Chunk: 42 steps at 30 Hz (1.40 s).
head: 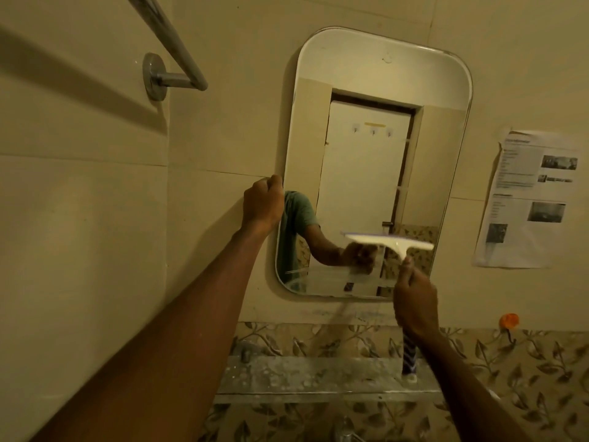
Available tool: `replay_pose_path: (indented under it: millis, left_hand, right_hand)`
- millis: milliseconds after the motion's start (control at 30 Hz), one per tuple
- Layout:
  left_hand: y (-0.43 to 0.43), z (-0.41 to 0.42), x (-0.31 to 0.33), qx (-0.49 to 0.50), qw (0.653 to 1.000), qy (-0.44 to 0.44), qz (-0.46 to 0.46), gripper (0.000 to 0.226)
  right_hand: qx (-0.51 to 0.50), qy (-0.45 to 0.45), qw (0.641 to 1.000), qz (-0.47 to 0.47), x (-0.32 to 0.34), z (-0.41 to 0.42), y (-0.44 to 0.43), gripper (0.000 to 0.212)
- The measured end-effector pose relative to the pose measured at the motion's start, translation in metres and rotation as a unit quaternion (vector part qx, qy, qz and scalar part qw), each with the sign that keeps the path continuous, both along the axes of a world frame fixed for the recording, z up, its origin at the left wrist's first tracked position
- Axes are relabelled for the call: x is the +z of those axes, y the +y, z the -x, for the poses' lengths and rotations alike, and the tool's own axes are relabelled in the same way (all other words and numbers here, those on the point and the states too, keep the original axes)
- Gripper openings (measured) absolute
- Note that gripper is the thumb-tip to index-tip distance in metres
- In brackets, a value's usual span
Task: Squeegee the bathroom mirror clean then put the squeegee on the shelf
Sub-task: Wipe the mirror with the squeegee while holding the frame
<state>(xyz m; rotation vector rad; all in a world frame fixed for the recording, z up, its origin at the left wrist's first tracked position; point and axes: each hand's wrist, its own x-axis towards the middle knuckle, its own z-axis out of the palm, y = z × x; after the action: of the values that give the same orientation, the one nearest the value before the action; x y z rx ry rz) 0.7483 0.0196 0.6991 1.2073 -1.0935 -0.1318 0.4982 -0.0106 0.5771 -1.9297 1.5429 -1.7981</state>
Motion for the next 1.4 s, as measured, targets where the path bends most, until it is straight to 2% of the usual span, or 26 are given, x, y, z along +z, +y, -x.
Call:
replay_pose_path:
  millis: [100, 167, 300, 400, 633, 833, 933, 1000, 1233, 1300, 1400]
  left_hand:
    - [-0.003, -0.001, -0.001, 0.001, 1.0, -0.007, 0.003, 0.036]
    - [-0.004, -0.001, -0.001, -0.001, 1.0, -0.008, 0.004, 0.034]
    - [-0.002, -0.001, -0.001, -0.004, 1.0, 0.006, -0.002, 0.035]
    - [0.001, 0.001, 0.0, 0.001, 1.0, 0.014, -0.003, 0.043]
    - [0.002, 0.003, -0.001, 0.0, 1.0, 0.006, -0.004, 0.046]
    - [0.003, 0.003, 0.0, -0.001, 1.0, 0.017, -0.003, 0.044]
    - [0.002, 0.003, 0.0, -0.002, 1.0, 0.021, -0.007, 0.042]
    - [0.004, 0.004, 0.001, -0.002, 1.0, 0.025, -0.009, 0.043]
    - [0.011, 0.005, 0.002, -0.022, 0.999, 0.031, -0.017, 0.043]
    - [0.01, 0.002, 0.002, -0.032, 0.999, 0.04, -0.014, 0.05]
    - [0.008, -0.001, -0.001, -0.044, 0.998, 0.045, -0.013, 0.062]
  right_hand:
    - [0.002, 0.019, 0.998, -0.066, -0.049, 0.005, 0.002, 0.055]
    - [0.015, 0.025, 0.995, -0.092, -0.058, 0.009, 0.005, 0.055]
    - [0.018, 0.008, 0.999, -0.035, -0.02, 0.024, 0.003, 0.055]
    - [0.002, -0.035, 0.999, -0.031, -0.001, 0.034, -0.011, 0.058]
    - [-0.017, -0.027, 0.995, -0.094, -0.06, 0.017, 0.014, 0.059]
    - [0.066, 0.023, 0.997, 0.027, 0.041, -0.032, 0.031, 0.05]
    - [0.075, 0.049, 0.996, 0.019, 0.071, -0.062, 0.038, 0.047]
    - [0.08, 0.055, 0.995, -0.013, 0.063, -0.073, 0.042, 0.045]
    - [0.06, 0.086, 0.986, -0.129, -0.037, -0.077, 0.061, 0.049]
    - [0.059, 0.074, 0.99, -0.106, -0.024, -0.073, 0.058, 0.049]
    - [0.055, 0.04, 0.997, -0.024, 0.031, -0.07, 0.05, 0.048]
